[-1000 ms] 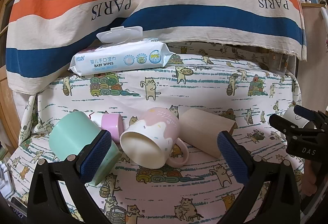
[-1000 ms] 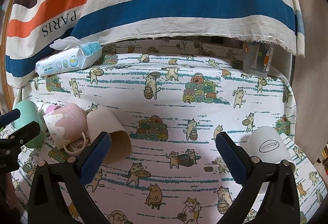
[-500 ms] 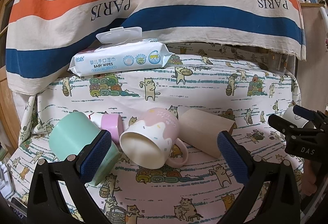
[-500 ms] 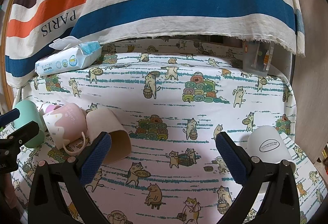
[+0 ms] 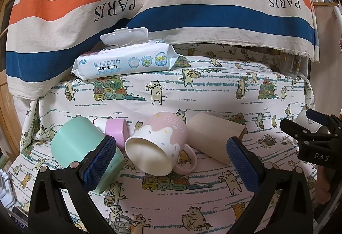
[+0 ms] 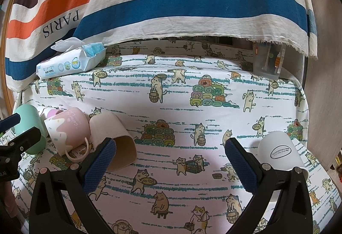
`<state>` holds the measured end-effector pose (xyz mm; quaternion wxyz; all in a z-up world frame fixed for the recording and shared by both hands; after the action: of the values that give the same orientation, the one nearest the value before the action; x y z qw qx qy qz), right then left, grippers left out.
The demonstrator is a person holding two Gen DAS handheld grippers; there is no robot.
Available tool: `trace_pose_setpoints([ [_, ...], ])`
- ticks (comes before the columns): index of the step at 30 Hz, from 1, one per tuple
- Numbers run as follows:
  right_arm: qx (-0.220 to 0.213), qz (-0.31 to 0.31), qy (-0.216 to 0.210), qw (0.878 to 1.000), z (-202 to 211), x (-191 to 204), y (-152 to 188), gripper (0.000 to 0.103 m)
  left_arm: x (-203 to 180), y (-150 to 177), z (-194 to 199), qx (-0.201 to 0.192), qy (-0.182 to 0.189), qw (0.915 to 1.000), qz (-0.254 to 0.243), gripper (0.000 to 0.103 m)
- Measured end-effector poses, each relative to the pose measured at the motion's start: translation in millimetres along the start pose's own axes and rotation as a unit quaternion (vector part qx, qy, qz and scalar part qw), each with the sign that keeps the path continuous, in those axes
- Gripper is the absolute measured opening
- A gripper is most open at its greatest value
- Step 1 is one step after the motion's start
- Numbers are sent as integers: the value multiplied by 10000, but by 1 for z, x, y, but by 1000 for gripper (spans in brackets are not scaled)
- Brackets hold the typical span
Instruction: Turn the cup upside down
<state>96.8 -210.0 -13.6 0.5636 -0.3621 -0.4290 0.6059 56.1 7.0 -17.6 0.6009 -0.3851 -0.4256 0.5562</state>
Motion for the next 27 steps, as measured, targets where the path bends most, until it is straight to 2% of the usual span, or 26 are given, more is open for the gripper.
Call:
trace_pose_setpoints([
  [16, -87, 35, 65, 9999, 7, -3, -4, 102, 2, 0, 0, -38, 28, 10000, 30, 102],
  [21, -127, 62, 239, 9996, 20, -3, -15, 102, -4, 1, 4, -17, 87, 9999, -93, 102],
  [27, -156, 116, 174, 9997, 39, -1, -26, 102, -7, -22, 24, -374, 153, 9991, -127, 102],
])
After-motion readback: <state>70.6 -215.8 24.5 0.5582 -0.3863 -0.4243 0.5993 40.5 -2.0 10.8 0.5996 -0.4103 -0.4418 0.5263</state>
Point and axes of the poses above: each gripper's, at about its wrist camera, not at the fingertips, and z roughly against the way its jaws point, x to its left, y to its underside, the point moved 7 cm from there along -z, roughly the way its jaws point, and after that the axes turned 5 degrees about -z, right-handed, at the moved point
